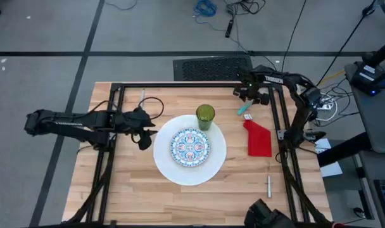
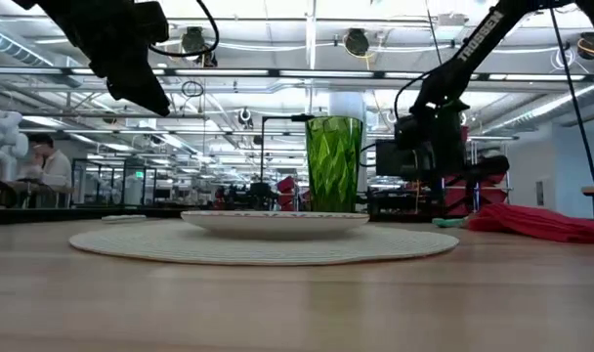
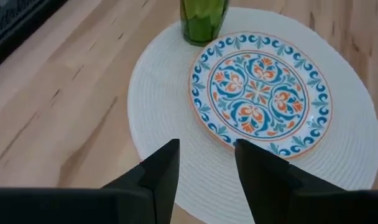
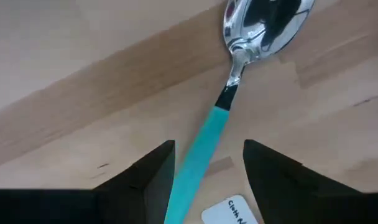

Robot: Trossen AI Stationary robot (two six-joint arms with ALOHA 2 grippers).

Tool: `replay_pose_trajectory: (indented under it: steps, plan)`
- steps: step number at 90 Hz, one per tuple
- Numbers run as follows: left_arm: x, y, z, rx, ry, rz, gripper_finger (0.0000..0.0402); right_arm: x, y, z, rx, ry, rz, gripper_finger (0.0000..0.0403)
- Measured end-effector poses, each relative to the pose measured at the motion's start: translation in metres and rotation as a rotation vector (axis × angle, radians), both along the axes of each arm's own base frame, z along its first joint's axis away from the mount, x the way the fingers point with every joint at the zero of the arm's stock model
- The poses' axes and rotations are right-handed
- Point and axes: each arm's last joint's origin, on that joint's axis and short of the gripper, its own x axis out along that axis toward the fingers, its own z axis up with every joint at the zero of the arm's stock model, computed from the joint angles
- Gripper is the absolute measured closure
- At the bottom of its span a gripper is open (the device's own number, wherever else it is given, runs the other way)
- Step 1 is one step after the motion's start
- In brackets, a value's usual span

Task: Set table place
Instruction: Put the light blue spoon to the right side of the white plate on the white placemat

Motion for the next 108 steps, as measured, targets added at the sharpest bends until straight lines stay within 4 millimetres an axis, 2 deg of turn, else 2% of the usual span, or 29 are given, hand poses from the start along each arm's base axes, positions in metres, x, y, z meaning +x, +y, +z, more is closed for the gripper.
replay_pose_trajectory:
  steps: [12, 21, 27, 39, 42, 58, 69, 84, 108]
  plan:
    - [0.000, 0.000, 0.000, -0.004, 0.000, -0.004, 0.0260, 0.001, -0.002, -0.007, 0.003, 0.015, 0.002, 0.0227]
    - [0.000, 0.000, 0.000, -0.006, -0.001, -0.005, 0.0260, 0.003, -0.004, -0.009, -0.010, 0.006, 0.017, 0.0249]
    - [0.000, 0.000, 0.000, -0.005, 0.000, -0.005, 0.0260, 0.004, -0.006, -0.009, -0.026, -0.004, 0.026, 0.0279]
    - [0.000, 0.000, 0.000, -0.006, 0.000, -0.005, 0.0260, 0.005, -0.008, -0.009, -0.056, -0.018, 0.034, 0.0370]
    - [0.000, 0.000, 0.000, -0.006, -0.001, -0.006, 0.0260, 0.006, -0.010, -0.009, -0.072, -0.028, 0.034, 0.0382]
    - [0.000, 0.000, 0.000, -0.008, -0.001, -0.009, 0.0260, 0.018, -0.008, -0.009, -0.114, -0.076, 0.043, 0.0384]
    - [0.000, 0.000, 0.000, -0.008, -0.001, -0.009, 0.0260, 0.029, 0.001, -0.004, -0.115, -0.098, 0.176, 0.0386]
    - [0.000, 0.000, 0.000, 0.010, 0.002, -0.027, 0.0260, 0.036, 0.026, 0.022, -0.121, -0.093, 0.339, 0.0387]
    - [0.000, 0.001, 0.000, 0.040, 0.001, -0.004, 0.0260, 0.032, 0.084, 0.096, -0.283, -0.148, 0.487, 0.0387]
